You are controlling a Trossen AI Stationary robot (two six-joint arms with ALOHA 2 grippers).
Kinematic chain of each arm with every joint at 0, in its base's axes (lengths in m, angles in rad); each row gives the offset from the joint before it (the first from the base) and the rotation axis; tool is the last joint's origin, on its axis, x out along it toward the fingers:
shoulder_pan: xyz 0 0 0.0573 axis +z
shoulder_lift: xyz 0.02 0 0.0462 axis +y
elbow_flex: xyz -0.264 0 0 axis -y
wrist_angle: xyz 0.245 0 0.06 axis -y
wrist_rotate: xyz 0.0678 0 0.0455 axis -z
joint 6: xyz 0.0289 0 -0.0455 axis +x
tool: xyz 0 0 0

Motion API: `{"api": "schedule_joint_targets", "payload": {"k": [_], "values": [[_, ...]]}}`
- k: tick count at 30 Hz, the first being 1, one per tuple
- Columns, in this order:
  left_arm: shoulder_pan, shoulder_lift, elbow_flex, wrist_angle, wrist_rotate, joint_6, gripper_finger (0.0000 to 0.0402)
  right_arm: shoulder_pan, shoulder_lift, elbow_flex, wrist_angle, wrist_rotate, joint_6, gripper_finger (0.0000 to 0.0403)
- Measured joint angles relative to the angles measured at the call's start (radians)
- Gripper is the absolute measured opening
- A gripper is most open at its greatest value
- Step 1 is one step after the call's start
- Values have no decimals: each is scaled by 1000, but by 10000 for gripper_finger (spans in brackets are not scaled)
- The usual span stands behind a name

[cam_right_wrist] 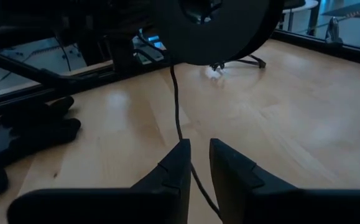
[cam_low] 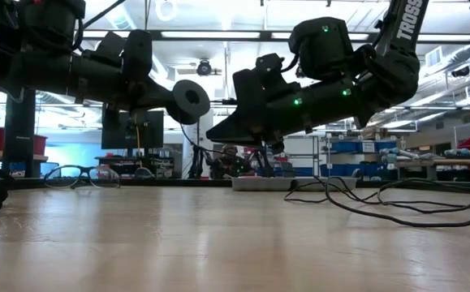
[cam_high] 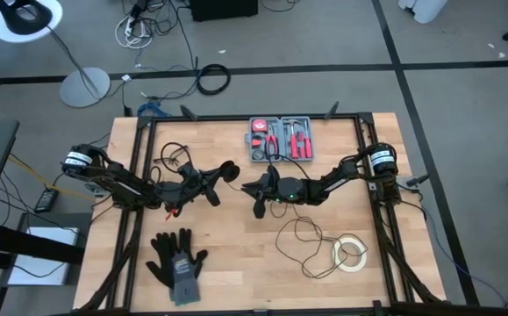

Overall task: Coil cords
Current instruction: Coil the black wire onto the black spool

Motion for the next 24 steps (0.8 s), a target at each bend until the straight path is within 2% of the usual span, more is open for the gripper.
{"api": "schedule_joint_targets", "payload": {"k": [24], "values": [[-2, 0, 0, 14, 19, -3, 0, 0, -1, 0, 1, 0, 1, 61]]}}
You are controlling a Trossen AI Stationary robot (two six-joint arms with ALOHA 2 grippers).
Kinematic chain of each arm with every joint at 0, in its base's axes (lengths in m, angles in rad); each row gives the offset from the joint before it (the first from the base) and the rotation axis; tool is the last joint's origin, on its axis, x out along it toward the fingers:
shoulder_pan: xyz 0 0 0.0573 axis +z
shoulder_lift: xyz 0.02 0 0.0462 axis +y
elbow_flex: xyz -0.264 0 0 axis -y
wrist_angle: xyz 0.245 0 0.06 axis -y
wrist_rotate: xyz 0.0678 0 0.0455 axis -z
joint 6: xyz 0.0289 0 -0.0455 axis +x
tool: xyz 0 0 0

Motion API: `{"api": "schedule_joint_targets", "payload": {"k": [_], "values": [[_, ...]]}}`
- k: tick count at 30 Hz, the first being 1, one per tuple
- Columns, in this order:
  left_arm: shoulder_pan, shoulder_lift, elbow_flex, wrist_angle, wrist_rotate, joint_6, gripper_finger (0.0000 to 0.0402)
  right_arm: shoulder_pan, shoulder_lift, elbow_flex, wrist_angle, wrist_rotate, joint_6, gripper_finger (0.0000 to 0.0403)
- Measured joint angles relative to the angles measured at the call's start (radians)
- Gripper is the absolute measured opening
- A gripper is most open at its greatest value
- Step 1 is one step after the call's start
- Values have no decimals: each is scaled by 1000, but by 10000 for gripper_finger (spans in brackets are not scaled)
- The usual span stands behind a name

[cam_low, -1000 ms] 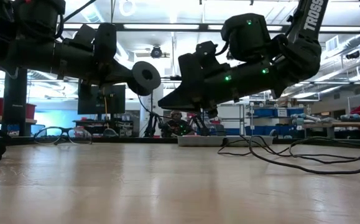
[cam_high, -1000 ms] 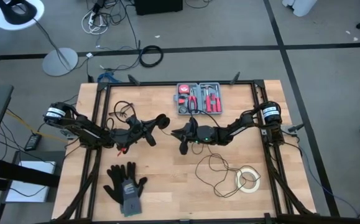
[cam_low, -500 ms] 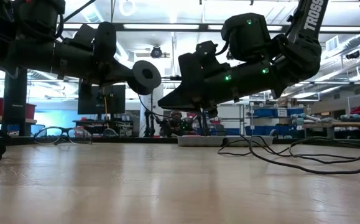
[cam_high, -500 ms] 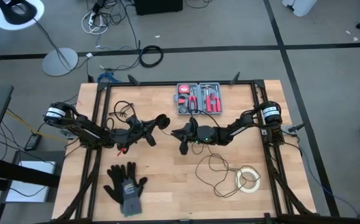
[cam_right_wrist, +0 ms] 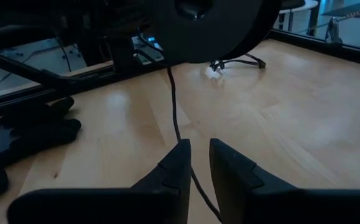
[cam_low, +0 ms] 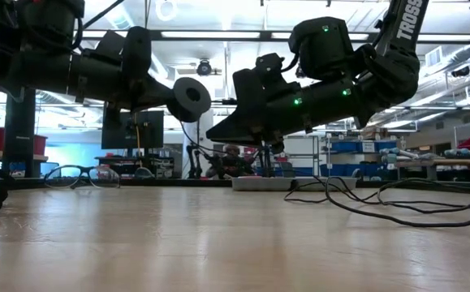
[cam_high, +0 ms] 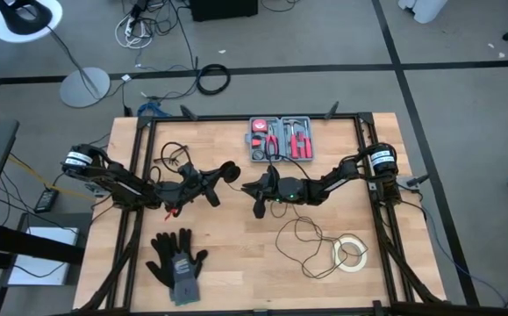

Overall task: Coil cords
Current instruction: Coil the black wire onto the black spool

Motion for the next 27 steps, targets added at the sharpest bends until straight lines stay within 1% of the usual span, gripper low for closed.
{"api": "schedule_joint_targets", "payload": {"k": [27], "values": [[0, 0, 0, 7, 13, 1, 0, -4, -1, 0, 4, 0, 0, 61]]}}
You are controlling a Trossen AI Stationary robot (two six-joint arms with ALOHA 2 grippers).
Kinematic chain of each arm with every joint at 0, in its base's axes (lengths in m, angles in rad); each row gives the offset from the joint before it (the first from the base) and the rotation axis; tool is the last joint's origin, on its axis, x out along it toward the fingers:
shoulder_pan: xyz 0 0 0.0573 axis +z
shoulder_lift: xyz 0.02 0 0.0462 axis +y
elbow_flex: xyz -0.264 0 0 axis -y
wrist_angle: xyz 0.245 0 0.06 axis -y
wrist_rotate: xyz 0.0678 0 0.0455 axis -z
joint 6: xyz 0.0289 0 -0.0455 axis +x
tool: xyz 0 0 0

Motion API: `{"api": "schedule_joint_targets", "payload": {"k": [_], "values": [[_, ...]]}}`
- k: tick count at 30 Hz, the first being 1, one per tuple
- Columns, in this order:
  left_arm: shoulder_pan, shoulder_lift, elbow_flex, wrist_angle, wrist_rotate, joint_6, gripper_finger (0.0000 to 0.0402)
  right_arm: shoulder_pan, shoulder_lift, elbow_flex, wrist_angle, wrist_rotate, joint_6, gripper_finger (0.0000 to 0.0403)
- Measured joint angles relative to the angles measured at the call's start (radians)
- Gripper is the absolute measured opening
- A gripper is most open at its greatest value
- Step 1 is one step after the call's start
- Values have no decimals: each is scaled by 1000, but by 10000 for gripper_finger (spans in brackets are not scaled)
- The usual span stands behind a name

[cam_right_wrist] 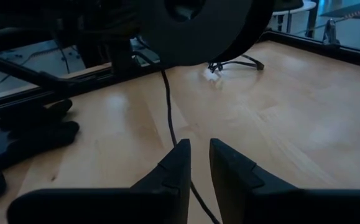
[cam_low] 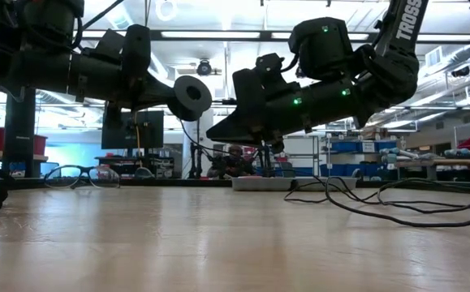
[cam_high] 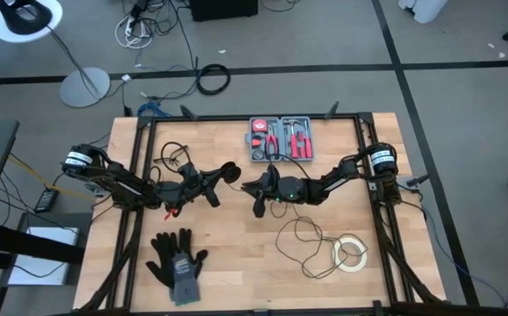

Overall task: Coil cords
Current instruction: Coil the black wire onto the black spool

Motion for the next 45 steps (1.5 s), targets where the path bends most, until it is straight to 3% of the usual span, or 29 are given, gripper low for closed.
{"api": "schedule_joint_targets", "payload": {"k": [12, 20, 30, 39, 45], "values": [[0, 0, 0, 0, 1, 0, 0, 3, -1, 0, 7, 0, 10, 61], [0, 0, 0, 0, 1, 1, 0, 3, -1, 0, -131, -2, -59, 62], [0, 0, 0, 0, 1, 2, 0, 3, -1, 0, -152, -26, -101, 60], [0, 0, 0, -1, 1, 2, 0, 0, -1, 0, -246, -26, -103, 10], [0, 0, 0, -8, 2, 3, 0, 0, -2, 2, -295, 33, -57, 3]]}}
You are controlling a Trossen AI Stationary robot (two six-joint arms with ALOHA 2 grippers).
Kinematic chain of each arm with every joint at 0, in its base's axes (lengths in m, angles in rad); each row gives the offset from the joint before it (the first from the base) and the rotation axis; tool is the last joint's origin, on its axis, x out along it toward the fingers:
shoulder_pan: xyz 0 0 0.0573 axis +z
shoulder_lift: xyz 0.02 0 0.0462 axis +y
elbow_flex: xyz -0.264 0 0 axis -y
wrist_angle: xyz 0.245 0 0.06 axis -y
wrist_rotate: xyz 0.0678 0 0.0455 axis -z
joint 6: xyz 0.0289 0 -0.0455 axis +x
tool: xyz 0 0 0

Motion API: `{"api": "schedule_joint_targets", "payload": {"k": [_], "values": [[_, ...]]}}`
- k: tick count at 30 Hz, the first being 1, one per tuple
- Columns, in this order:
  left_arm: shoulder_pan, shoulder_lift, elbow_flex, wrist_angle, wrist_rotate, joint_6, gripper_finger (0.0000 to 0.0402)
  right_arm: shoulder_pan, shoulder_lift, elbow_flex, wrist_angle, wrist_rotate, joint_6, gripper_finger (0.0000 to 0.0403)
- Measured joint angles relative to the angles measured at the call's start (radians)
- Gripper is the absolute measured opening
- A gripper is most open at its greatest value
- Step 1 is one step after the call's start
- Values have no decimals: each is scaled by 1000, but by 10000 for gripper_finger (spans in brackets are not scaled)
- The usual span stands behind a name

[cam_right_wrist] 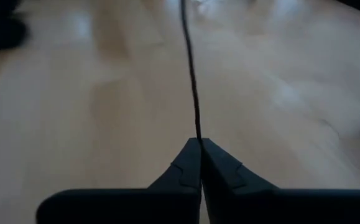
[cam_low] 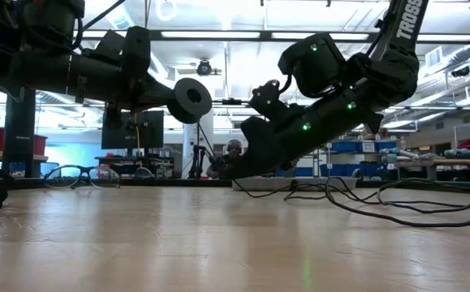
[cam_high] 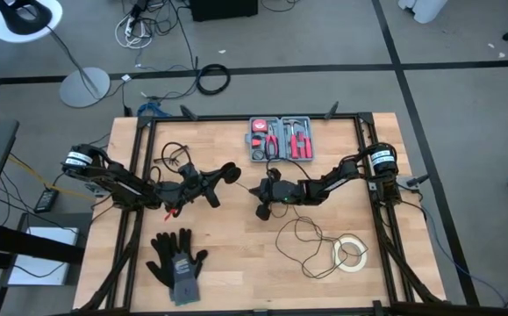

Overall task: Coil cords
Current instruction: Coil the black wire onto the black spool

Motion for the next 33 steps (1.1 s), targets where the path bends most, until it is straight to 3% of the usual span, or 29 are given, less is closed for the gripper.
{"api": "schedule_joint_targets", "payload": {"k": [4, 9, 16, 24, 28, 33], "values": [[0, 0, 0, -7, 18, 0, 0, -3, -52, 0, -97, 102, 88, 2], [2, 0, 0, -69, 18, -1, 0, -21, -191, -3, -216, 151, 101, 1], [31, 0, 11, -186, 14, -5, 0, -56, -328, 28, -145, 72, 20, 1], [35, -1, 70, -287, 18, -5, 0, -45, -180, 288, -214, -121, -89, 0], [35, 0, 70, -271, 18, -5, 0, -24, -82, 401, -368, -142, -96, 0], [33, 0, 69, -219, 20, -4, 0, -11, -5, 415, -454, -134, -5, 0]]}}
